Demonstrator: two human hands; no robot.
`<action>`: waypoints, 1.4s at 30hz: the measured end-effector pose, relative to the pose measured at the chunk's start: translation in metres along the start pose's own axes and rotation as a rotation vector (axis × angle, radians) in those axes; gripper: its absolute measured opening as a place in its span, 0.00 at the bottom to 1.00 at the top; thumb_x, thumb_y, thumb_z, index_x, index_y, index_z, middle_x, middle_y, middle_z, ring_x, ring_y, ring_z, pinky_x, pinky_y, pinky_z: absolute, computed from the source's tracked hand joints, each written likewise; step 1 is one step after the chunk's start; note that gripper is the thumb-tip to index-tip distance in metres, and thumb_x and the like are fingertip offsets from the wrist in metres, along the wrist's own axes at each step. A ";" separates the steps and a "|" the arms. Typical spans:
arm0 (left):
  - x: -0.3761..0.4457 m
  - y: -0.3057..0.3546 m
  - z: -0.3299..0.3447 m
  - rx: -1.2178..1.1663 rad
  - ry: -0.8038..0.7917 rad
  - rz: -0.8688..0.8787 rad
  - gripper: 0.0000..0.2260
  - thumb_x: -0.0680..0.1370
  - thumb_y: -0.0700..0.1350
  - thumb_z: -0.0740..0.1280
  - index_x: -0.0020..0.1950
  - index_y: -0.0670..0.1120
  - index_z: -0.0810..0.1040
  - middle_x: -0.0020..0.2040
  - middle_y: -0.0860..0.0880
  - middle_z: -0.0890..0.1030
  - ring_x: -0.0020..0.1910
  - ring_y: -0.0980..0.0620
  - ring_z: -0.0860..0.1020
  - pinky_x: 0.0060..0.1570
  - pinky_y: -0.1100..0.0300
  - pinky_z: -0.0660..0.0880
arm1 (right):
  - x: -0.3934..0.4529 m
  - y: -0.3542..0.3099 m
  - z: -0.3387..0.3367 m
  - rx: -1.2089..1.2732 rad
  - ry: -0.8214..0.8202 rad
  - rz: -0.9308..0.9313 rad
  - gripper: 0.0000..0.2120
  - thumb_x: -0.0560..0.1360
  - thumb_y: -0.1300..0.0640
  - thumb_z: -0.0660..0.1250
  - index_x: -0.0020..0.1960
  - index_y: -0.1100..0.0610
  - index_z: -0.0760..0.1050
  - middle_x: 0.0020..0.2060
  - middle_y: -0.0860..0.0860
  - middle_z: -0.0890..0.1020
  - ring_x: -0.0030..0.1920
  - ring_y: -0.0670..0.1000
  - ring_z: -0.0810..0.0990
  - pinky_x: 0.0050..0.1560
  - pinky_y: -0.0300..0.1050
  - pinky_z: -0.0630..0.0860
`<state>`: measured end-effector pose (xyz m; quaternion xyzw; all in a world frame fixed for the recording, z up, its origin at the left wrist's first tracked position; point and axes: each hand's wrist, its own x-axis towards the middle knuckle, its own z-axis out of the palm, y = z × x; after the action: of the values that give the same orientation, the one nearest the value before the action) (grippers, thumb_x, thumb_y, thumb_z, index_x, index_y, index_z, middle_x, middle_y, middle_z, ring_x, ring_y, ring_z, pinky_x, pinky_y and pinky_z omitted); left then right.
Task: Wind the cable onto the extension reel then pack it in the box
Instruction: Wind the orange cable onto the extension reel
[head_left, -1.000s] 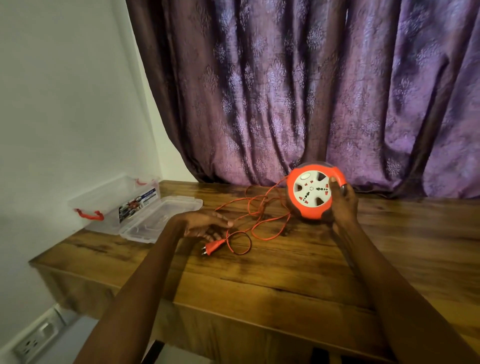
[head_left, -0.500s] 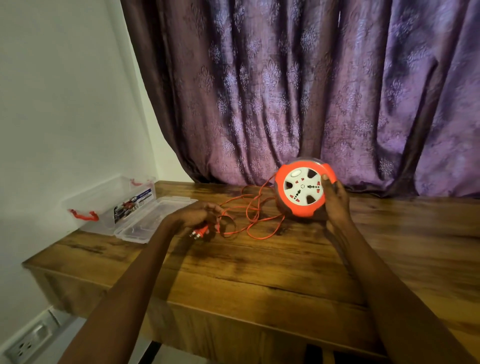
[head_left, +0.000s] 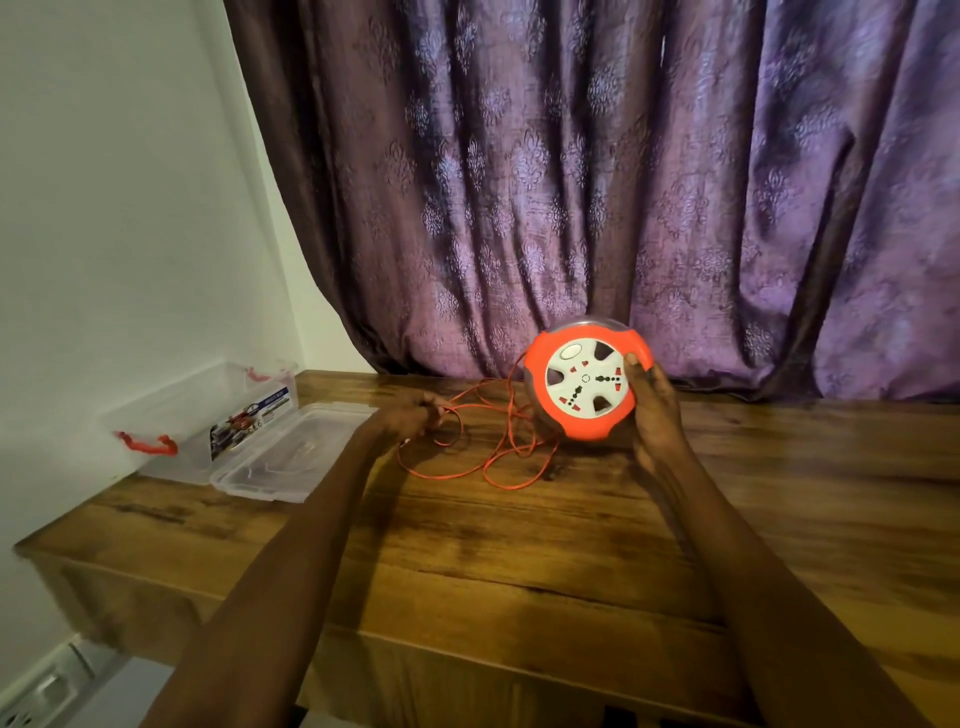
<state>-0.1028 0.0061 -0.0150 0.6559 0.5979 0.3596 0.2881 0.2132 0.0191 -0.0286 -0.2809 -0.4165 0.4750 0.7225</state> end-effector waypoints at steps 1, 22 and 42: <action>0.003 0.001 0.006 -0.009 0.002 0.000 0.10 0.81 0.33 0.60 0.54 0.38 0.81 0.35 0.49 0.77 0.34 0.54 0.70 0.30 0.67 0.66 | 0.000 0.000 0.001 0.004 -0.002 0.000 0.13 0.79 0.53 0.68 0.62 0.55 0.79 0.60 0.59 0.83 0.57 0.57 0.81 0.63 0.66 0.75; 0.006 0.026 0.092 -0.914 -0.224 -0.028 0.10 0.81 0.39 0.61 0.55 0.45 0.81 0.45 0.47 0.86 0.41 0.52 0.85 0.43 0.54 0.80 | 0.006 -0.007 -0.003 0.157 0.014 0.158 0.22 0.82 0.52 0.63 0.73 0.60 0.71 0.63 0.60 0.80 0.56 0.56 0.82 0.54 0.56 0.82; -0.008 0.017 0.049 -0.399 -0.205 -0.221 0.16 0.83 0.47 0.60 0.54 0.35 0.80 0.41 0.41 0.83 0.33 0.48 0.80 0.31 0.59 0.78 | 0.007 -0.001 -0.015 -0.002 0.039 0.148 0.22 0.80 0.50 0.67 0.70 0.60 0.74 0.62 0.60 0.82 0.58 0.58 0.81 0.58 0.60 0.78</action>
<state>-0.0531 -0.0013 -0.0300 0.5499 0.5508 0.3682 0.5086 0.2277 0.0255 -0.0328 -0.3210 -0.3810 0.5212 0.6929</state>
